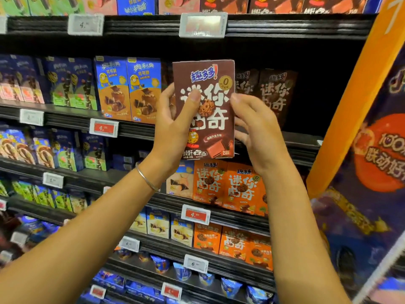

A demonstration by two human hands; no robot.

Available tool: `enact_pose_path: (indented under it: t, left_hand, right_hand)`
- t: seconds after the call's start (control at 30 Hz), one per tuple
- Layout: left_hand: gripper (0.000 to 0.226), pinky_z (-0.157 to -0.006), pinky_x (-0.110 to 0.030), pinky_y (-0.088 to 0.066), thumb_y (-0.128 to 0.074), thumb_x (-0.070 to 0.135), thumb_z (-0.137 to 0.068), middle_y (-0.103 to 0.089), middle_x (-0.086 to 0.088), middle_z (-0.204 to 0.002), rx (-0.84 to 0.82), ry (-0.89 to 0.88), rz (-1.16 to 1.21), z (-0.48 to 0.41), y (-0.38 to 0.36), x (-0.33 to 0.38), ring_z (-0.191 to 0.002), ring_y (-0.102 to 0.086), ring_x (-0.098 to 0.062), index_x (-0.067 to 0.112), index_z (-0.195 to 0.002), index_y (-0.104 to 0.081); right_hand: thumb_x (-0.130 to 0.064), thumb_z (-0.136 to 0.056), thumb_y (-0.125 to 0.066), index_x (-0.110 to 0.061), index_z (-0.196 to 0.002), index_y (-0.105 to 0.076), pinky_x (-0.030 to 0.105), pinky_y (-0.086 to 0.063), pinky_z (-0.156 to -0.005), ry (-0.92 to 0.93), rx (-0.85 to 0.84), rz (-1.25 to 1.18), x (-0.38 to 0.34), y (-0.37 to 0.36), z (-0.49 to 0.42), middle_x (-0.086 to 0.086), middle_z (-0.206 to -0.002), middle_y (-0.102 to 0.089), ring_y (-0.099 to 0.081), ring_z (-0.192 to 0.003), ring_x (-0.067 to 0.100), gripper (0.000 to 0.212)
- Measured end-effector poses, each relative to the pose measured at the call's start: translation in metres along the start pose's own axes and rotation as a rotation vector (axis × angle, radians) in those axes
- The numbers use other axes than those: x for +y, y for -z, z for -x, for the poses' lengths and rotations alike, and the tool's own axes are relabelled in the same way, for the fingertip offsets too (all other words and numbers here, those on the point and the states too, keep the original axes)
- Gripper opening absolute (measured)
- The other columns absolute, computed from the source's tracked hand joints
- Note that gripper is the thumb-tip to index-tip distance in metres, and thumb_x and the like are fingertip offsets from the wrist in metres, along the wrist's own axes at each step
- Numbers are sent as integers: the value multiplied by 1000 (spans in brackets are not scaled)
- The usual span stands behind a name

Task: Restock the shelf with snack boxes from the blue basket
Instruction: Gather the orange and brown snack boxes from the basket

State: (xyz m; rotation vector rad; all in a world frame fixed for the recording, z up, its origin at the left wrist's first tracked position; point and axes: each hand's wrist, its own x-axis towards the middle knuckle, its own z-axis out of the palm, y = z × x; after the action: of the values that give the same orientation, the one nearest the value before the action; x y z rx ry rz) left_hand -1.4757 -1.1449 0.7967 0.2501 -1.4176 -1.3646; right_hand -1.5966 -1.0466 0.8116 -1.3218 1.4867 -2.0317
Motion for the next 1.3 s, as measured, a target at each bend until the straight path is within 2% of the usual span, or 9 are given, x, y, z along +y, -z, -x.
enact_pose_path:
  t: [0.1,0.2,0.37,0.47,0.53,0.8,0.97,1.13,1.3]
  left_hand:
    - [60,-101,-54,-59,-64,30,-103,-62,-16,-142,0,-42,-42,4,-2,-1,-122,-69,-32,10,-153,-38]
    - [56,-102,-55,-58,-63,31,-104,-62,-17,-141,17,-35,-41,0,-3,-1,-122,-69,-33,9,-150,-40]
    - [65,-105,-56,-55,-41,58,-107,-64,-19,-141,-62,117,89,-16,2,7,-124,-68,-37,9,-150,-46]
    - [42,-89,-42,-64,-53,34,-110,-69,-11,-134,70,65,-2,-32,21,2,-110,-76,-24,15,-146,-46]
    - [41,-90,-41,-65,-60,25,-108,-68,-8,-134,112,10,-37,-43,38,-2,-111,-75,-20,15,-145,-46]
    - [51,-97,-50,-62,-64,27,-105,-67,-7,-138,137,-36,-13,-65,84,1,-117,-73,-22,19,-150,-42]
    - [47,-85,-39,-65,-63,26,-106,-70,-2,-131,99,-31,-2,-69,96,-1,-110,-76,-16,20,-148,-43]
    - [46,-81,-33,-63,-63,20,-106,-69,-5,-133,71,-31,24,-70,98,-4,-111,-75,-17,15,-147,-44]
    - [44,-83,-38,-65,-63,20,-106,-76,4,-116,46,-13,24,-71,100,-4,-106,-77,-19,18,-145,-46]
  right_hand:
    - [-34,-90,-74,-15,-123,-60,20,-58,-66,52,-13,13,-1,-4,12,-1,-111,-72,-74,-93,8,41]
    - [-29,-92,-73,-14,-122,-59,18,-56,-62,72,-4,34,-1,-5,12,-1,-107,-73,-75,-89,8,37]
    - [-33,-94,-69,-15,-118,-63,21,-58,-63,-3,29,-17,-4,-8,3,0,-103,-76,-76,-89,12,30]
    - [-38,-94,-68,-16,-118,-64,23,-59,-65,-19,40,7,-5,-8,-3,-3,-104,-77,-76,-91,12,32]
    - [-39,-94,-68,-17,-118,-65,23,-59,-66,-7,90,41,-3,-5,-8,-3,-106,-76,-75,-92,11,33]
    - [-36,-90,-72,-24,-122,-61,26,-62,-71,13,379,149,14,2,-52,-6,-113,-72,-74,-94,5,36]
    - [-34,-93,-70,-13,-136,-49,42,-62,-86,-108,449,371,34,-16,-96,7,-128,-63,-68,-109,22,52]
    - [-33,-95,-65,-11,-98,-52,31,-47,-67,-101,455,720,43,-40,-125,6,-102,-60,-59,-89,24,26]
    - [-24,-96,-62,-13,-89,-52,31,-44,-68,-177,438,834,46,-53,-137,7,-95,-59,-57,-82,24,17]
